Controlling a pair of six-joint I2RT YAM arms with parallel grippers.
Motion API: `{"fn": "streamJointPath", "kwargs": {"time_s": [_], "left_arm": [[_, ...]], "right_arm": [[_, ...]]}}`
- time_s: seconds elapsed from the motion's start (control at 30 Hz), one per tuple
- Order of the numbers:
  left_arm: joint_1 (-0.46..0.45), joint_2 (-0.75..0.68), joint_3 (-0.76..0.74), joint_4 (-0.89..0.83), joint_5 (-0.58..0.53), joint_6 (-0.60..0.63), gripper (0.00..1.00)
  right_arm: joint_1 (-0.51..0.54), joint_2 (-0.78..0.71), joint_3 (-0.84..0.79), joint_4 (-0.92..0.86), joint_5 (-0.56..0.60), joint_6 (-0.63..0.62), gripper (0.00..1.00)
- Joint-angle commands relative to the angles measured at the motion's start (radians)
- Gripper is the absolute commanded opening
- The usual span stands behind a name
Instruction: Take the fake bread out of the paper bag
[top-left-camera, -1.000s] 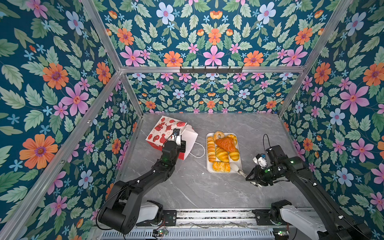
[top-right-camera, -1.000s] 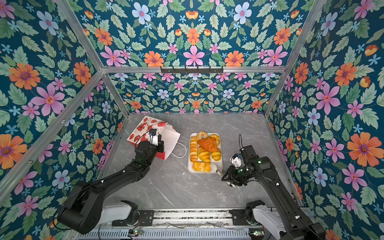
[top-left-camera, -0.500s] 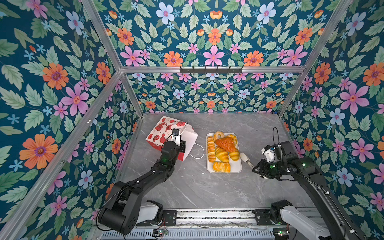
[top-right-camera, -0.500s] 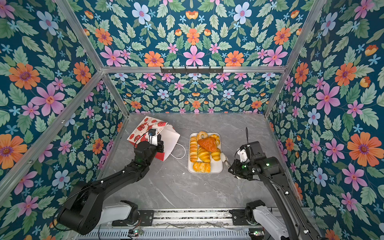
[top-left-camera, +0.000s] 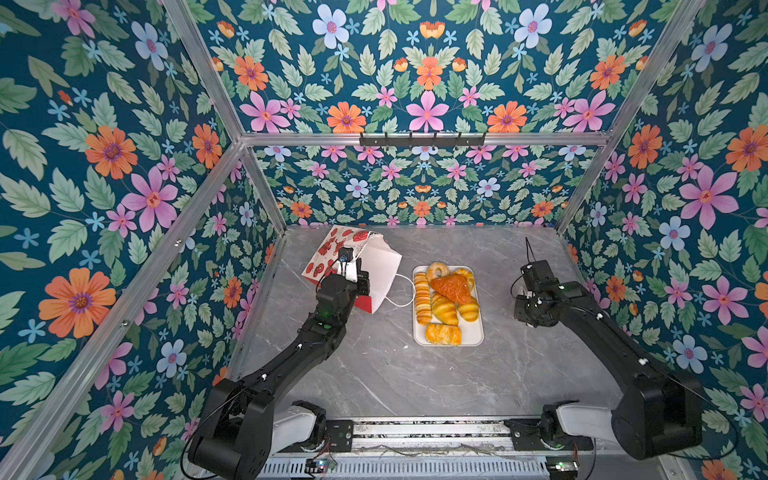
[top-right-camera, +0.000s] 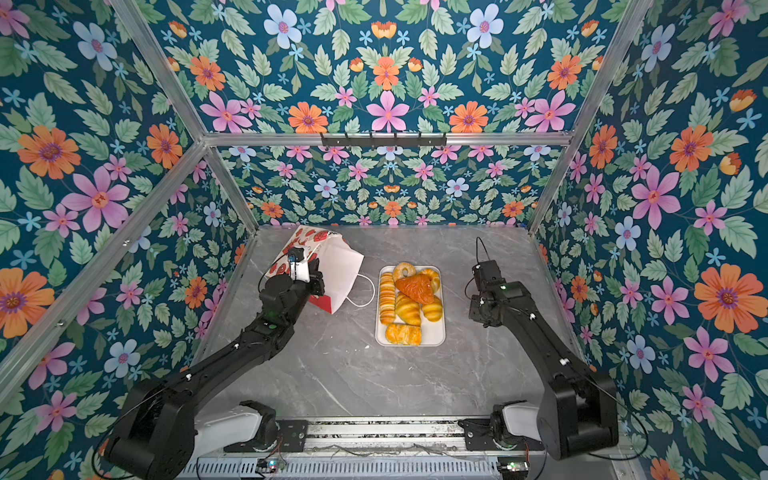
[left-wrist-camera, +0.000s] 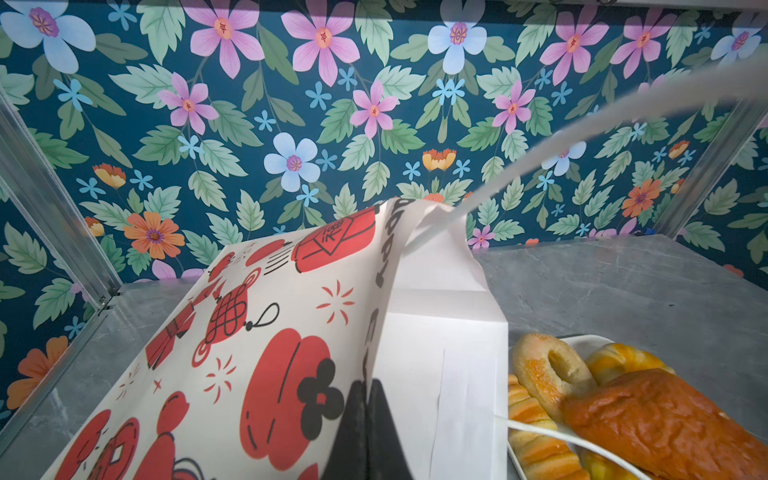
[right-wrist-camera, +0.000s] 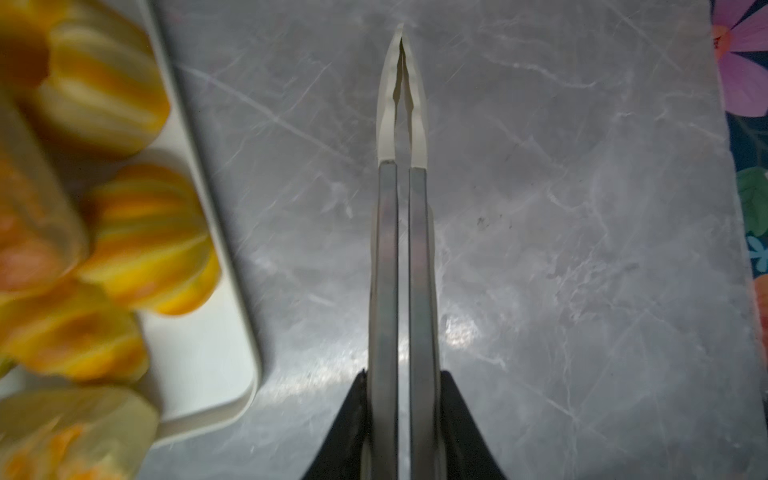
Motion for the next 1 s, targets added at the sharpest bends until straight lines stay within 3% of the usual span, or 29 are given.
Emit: {"fn": "streamJointPath", "kwargs": {"time_s": [0.0, 0.1, 0.33, 0.47, 0.67, 0.97], "left_arm": [[0.000, -0.014, 0.023, -0.043, 0.015, -0.027, 0.00], [-0.001, -0.035, 0.044, -0.077, 0.029, -0.047, 0.00], [-0.001, -0.059, 0.112, -0.161, 0.086, -0.115, 0.00], [-0.001, -0.066, 0.161, -0.229, 0.129, -0.217, 0.00], [-0.005, -0.083, 0.202, -0.286, 0.204, -0.407, 0.00], [-0.006, -0.159, 0.217, -0.348, 0.258, -0.691, 0.00]], "right_arm": [[-0.027, 0.093, 0.021, 0.123, 0.074, -0.024, 0.26], [-0.033, 0.194, 0.038, 0.140, 0.107, -0.030, 0.30], [-0.115, 0.275, -0.010, 0.232, -0.013, -0.004, 0.42], [-0.118, 0.265, -0.037, 0.258, -0.001, -0.004, 0.59], [-0.118, 0.231, -0.067, 0.283, 0.008, -0.002, 0.74], [-0.117, 0.177, -0.094, 0.304, -0.024, -0.009, 0.75]]}}
